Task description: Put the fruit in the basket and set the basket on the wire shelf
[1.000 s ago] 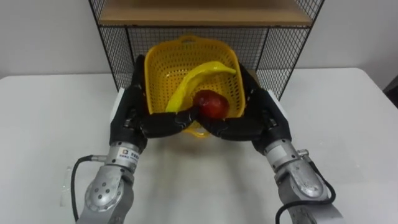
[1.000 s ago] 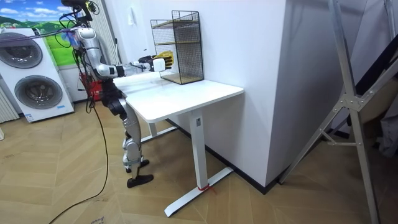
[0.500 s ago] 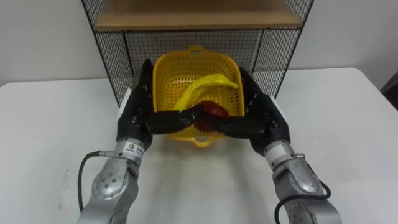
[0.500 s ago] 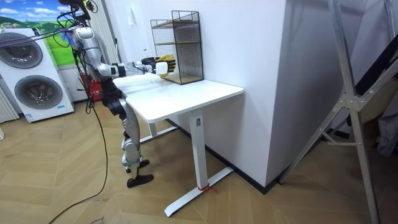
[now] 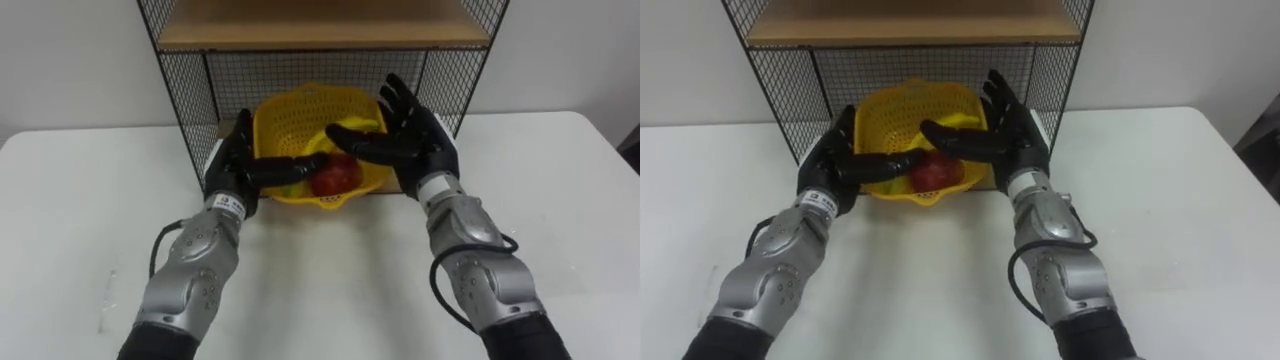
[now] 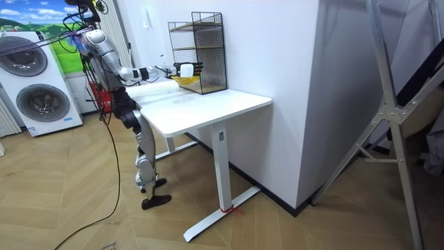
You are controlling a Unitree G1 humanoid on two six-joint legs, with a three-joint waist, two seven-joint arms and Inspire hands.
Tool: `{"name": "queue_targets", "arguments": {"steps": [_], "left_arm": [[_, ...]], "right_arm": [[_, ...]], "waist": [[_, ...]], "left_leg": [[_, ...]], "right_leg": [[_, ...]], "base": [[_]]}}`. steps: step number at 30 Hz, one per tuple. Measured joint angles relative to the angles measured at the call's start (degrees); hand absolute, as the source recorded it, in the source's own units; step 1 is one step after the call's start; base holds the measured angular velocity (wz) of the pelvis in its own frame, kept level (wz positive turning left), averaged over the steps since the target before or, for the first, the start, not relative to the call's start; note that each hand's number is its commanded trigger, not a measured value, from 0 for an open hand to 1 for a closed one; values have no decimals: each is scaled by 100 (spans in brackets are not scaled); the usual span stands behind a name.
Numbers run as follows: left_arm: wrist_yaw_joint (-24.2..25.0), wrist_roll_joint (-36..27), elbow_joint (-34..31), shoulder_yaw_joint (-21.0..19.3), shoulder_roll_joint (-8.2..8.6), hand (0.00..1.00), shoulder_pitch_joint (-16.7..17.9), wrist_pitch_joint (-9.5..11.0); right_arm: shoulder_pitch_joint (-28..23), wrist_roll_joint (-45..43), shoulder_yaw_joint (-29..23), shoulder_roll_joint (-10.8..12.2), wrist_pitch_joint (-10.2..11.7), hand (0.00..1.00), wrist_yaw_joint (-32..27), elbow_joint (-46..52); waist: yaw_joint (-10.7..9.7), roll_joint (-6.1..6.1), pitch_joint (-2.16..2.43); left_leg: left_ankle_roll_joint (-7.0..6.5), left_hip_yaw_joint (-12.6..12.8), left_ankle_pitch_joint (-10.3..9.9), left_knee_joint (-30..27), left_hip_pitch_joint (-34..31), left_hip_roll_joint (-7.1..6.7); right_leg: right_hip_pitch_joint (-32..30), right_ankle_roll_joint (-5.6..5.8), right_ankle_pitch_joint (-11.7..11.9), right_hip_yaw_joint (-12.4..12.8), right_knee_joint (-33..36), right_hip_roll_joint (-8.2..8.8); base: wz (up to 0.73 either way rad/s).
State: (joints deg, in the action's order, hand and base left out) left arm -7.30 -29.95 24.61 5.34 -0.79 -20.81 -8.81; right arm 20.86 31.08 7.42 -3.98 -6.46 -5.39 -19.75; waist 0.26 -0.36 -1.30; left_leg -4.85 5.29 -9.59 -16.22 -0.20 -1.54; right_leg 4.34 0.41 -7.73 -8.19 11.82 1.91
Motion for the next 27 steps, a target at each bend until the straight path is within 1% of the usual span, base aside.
{"name": "queue_targets", "arguments": {"steps": [1, 2, 3, 4, 6, 7, 8, 9, 10, 13, 15, 17, 18, 20, 22, 27], "left_arm": [[-64, 6, 122, -66, 1, 0, -188, -112], [-129, 6, 143, -106, -1, 0, -319, -184], [-132, 1, 146, -117, -17, 0, -375, -210], [-153, -27, 176, -161, -54, 0, -482, -248], [-225, -214, 261, -245, -66, 0, -658, -324], [-243, -279, 392, -301, -68, 0, -799, -361], [-257, -341, 517, -344, -66, 0, -922, -403], [-263, -365, 565, -364, -65, 0, -973, -423], [-287, -376, 631, -409, -66, 0, -1056, -488], [-413, -490, 705, -492, -69, 0, -1238, -619], [-470, -536, 720, -528, -71, 0, -1350, -626], [-494, -548, 920, -601, -71, 0, -1602, -637], [-497, -547, 935, -635, -69, 0, -1637, -638], [-500, -548, 1001, -673, -70, 0, -1789, -642], [-500, -563, 1036, -735, -71, 0, -1852, -668], [-511, -584, 1172, -745, -94, 0, -1892, -776]], "right_arm": [[191, -7, -21, 14, -120, 0, -64, -127], [371, -7, -27, 34, -171, 0, -120, -243], [452, -20, -27, 28, -194, 0, -142, -283], [652, -48, -35, 15, -227, 0, -155, -445], [912, -33, -59, 3, -298, 0, -177, -688], [1058, -23, -105, 20, -342, 0, -204, -836], [1171, 16, -154, 21, -374, 0, -206, -961], [1212, 26, -191, 22, -394, 0, -207, -997], [1301, 48, -219, 14, -420, 0, -218, -1083], [1480, 400, -316, 27, -457, 0, -312, -1336], [1637, 533, -413, 51, -485, 0, -394, -1525], [1932, 542, -451, 50, -488, 0, -442, -1882], [2001, 555, -462, 51, -488, 0, -442, -1970], [2189, 701, -580, 49, -488, 0, -442, -2183], [2317, 743, -639, 49, -488, 0, -443, -2358], [2392, 993, -646, 44, -489, 0, -472, -2536]], "waist": [[5, 2, 5], [6, -9, 12], [-2, -9, 12], [-3, -8, 13], [4, -11, 14], [6, -12, 17], [9, -14, 21], [12, -16, 21], [11, -19, 24], [12, -21, 42], [12, -9, 58], [11, 0, 68], [12, 1, 69], [10, 13, 88], [4, 34, 102], [4, 40, 104]], "left_leg": [[2, 2, 7, 25, -2, -4], [4, 22, 46, 93, 3, -10], [1, 33, 61, 110, 2, -9], [-3, 54, 97, 143, 9, -13], [2, 67, 120, 170, 15, -12], [5, 67, 121, 174, 15, -10], [6, 66, 122, 181, 19, -10], [8, 66, 124, 185, 18, -10], [11, 71, 126, 190, 16, -10], [10, 74, 128, 191, 11, -10], [10, 79, 129, 189, 16, -6], [10, 81, 129, 195, 59, -3], [10, 82, 129, 200, 75, -3], [11, 84, 130, 203, 90, 0], [11, 85, 130, 225, 109, -1], [19, 84, 138, 265, 133, -2]], "right_leg": [[-23, 0, 0, 6, 0, 1], [-35, -1, 8, 14, -7, 6], [-46, -2, 13, 10, -10, 9], [-67, -7, 24, 10, -12, 17], [-93, -14, 41, 6, -7, 20], [-93, -16, 42, 5, -8, 18], [-93, -17, 42, -1, -9, 18], [-96, -17, 42, -1, -9, 19], [-106, -18, 43, 2, -9, 19], [-102, -22, 47, -4, -8, 20], [-101, -29, 54, -23, -4, 25], [-57, -31, 56, -24, -6, 25], [-42, -31, 56, -25, -7, 25], [-26, -34, 59, -36, -8, 26], [-8, -33, 60, -36, -10, 28], [7, -34, 60, -32, -10, 24]], "base": [[-4], [0], [0], [0], [-3], [0], [0], [0], [0], [0], [0], [0], [0], [0], [0], [0]]}}
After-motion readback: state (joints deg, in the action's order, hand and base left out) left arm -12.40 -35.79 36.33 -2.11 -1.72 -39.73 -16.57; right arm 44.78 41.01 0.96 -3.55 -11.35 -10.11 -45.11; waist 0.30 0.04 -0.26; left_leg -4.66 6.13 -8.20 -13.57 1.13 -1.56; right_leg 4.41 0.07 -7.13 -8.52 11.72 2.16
